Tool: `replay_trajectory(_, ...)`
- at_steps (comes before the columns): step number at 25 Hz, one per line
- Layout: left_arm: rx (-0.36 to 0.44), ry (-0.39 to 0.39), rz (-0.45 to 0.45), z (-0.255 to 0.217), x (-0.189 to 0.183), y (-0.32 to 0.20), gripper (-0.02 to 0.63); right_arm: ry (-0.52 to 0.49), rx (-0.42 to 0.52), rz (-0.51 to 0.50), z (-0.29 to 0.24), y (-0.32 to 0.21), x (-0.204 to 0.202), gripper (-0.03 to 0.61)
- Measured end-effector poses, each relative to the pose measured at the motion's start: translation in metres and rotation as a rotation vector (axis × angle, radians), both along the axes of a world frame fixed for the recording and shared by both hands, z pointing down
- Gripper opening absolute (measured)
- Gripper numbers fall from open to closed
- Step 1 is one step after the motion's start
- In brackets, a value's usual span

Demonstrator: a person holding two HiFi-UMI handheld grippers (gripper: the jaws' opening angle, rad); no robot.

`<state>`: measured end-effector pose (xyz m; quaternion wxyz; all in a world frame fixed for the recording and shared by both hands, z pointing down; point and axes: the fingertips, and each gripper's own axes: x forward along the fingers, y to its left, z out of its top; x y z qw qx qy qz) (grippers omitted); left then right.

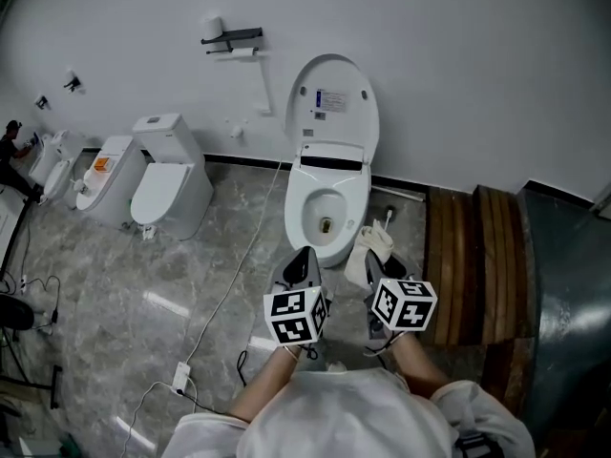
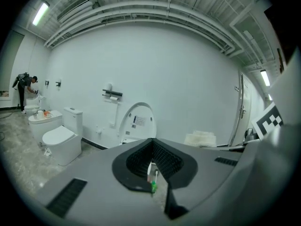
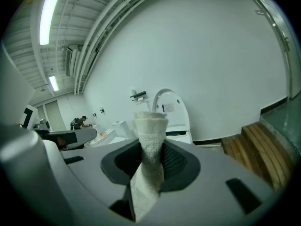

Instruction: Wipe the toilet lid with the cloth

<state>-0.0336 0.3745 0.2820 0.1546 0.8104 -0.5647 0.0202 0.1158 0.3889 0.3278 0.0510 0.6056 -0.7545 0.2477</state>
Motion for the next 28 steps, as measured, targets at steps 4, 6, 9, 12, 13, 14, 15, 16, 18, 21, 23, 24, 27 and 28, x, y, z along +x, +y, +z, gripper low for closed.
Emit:
replay_trajectory(4, 0.012, 0.007, 0.018, 0.002, 0.007, -0.037, 0.012, -0.009, 0.001, 0.016, 0.006, -0.031, 0.001, 0.101)
replay_trajectory(6, 0.014, 0.012, 0.028, 0.005, 0.008, -0.06, 0.012, -0.015, 0.0, 0.032, 0.01, -0.051, 0.001, 0.101)
replay_trajectory(9, 0.01, 0.012, 0.039, 0.008, 0.005, -0.098, 0.012, -0.019, -0.015, 0.044, 0.014, -0.084, -0.007, 0.101)
replay_trajectory(12, 0.01, 0.021, 0.05, 0.003, -0.002, -0.141, 0.012, -0.01, -0.027, 0.048, 0.011, -0.121, -0.019, 0.101)
replay_trajectory(13, 0.011, 0.028, 0.054, 0.001, -0.004, -0.156, 0.012, -0.005, -0.028, 0.049, 0.009, -0.134, -0.023, 0.101)
replay_trajectory(14, 0.011, 0.035, 0.058, -0.001, -0.007, -0.172, 0.012, 0.0, -0.028, 0.052, 0.007, -0.149, -0.026, 0.101)
replay_trajectory(15, 0.009, 0.042, 0.062, -0.003, -0.009, -0.188, 0.012, 0.004, -0.028, 0.056, 0.004, -0.163, -0.03, 0.101)
replay_trajectory(16, 0.007, 0.048, 0.067, -0.004, -0.012, -0.204, 0.012, 0.008, -0.027, 0.061, 0.002, -0.179, -0.034, 0.101)
replay_trajectory(18, -0.003, 0.054, 0.077, -0.003, -0.019, -0.235, 0.012, 0.015, -0.027, 0.07, -0.002, -0.209, -0.042, 0.101)
replay_trajectory(21, -0.024, 0.063, 0.1, 0.003, -0.026, -0.279, 0.012, 0.024, -0.023, 0.079, -0.006, -0.254, -0.057, 0.101)
replay_trajectory(23, -0.03, 0.079, 0.123, 0.003, -0.026, -0.308, 0.012, 0.029, -0.015, 0.088, -0.01, -0.283, -0.066, 0.101)
replay_trajectory(24, -0.028, 0.085, 0.137, 0.002, -0.026, -0.322, 0.012, 0.031, -0.008, 0.096, -0.013, -0.297, -0.069, 0.101)
replay_trajectory(27, -0.019, 0.082, 0.178, -0.001, -0.024, -0.361, 0.012, 0.034, 0.022, 0.128, -0.021, -0.332, -0.075, 0.101)
replay_trajectory(28, -0.019, 0.081, 0.187, -0.001, -0.023, -0.373, 0.012, 0.033, 0.029, 0.14, -0.023, -0.342, -0.074, 0.101)
